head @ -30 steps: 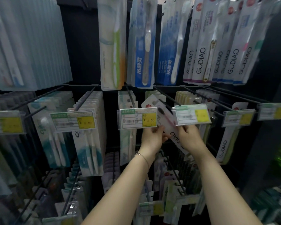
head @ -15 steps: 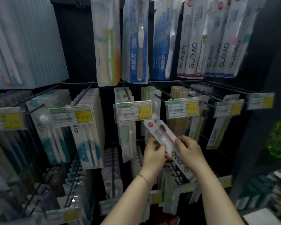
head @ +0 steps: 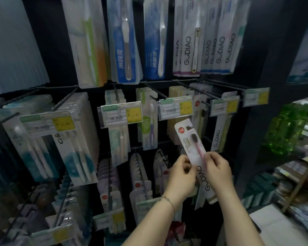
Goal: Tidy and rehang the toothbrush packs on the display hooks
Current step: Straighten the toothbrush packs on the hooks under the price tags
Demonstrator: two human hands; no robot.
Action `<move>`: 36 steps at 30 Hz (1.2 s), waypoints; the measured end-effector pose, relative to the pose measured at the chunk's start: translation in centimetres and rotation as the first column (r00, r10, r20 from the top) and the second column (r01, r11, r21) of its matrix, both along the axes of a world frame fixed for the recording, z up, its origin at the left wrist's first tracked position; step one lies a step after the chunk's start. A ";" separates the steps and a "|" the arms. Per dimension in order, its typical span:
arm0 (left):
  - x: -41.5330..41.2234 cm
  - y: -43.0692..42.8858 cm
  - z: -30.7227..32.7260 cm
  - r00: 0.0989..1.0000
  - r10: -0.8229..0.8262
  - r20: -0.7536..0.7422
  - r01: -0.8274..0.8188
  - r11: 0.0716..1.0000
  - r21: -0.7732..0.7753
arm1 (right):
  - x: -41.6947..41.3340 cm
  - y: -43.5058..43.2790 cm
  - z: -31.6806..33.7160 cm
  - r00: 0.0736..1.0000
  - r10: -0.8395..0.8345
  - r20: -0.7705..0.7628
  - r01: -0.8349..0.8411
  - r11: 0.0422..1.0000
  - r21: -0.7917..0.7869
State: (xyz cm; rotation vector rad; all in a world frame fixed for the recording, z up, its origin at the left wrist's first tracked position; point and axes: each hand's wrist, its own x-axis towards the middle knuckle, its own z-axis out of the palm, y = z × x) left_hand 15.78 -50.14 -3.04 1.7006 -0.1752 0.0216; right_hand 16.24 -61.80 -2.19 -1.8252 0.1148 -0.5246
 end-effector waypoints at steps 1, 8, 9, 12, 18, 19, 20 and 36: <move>0.2 -0.5 0.0 1.000 0.007 0.013 -0.007 1.000 0.019 | 0.1 -0.5 -0.1 1.000 -0.013 0.002 0.013 1.000 0.004; 2.1 -5.3 0.5 0.997 -0.026 0.074 0.021 0.998 0.067 | 1.6 -4.9 -0.1 0.995 -0.093 0.037 0.089 0.992 0.090; 2.5 -6.1 0.7 0.996 -0.032 0.083 0.026 0.998 0.062 | 2.0 -5.5 0.0 0.993 -0.110 0.047 0.105 0.989 0.099; 3.4 -8.1 1.3 0.992 -0.034 0.122 0.027 0.998 0.061 | 3.2 -7.2 0.3 0.985 -0.149 0.091 0.137 0.982 0.130; 4.7 -10.7 2.3 0.971 -0.028 0.236 0.017 0.999 0.049 | 5.0 -9.2 1.2 0.962 -0.193 0.195 0.165 0.975 0.150; 4.9 -10.9 2.4 0.968 -0.030 0.251 0.018 0.999 0.048 | 5.3 -9.4 1.3 0.958 -0.197 0.210 0.169 0.975 0.145; 5.1 -11.0 2.5 0.963 -0.027 0.266 0.017 0.999 0.041 | 5.5 -9.5 1.4 0.955 -0.197 0.221 0.169 0.976 0.138; 7.8 -11.2 2.9 0.925 0.052 0.377 -0.091 0.992 0.084 | 8.3 -8.4 2.0 0.962 -0.215 0.169 0.173 0.957 0.232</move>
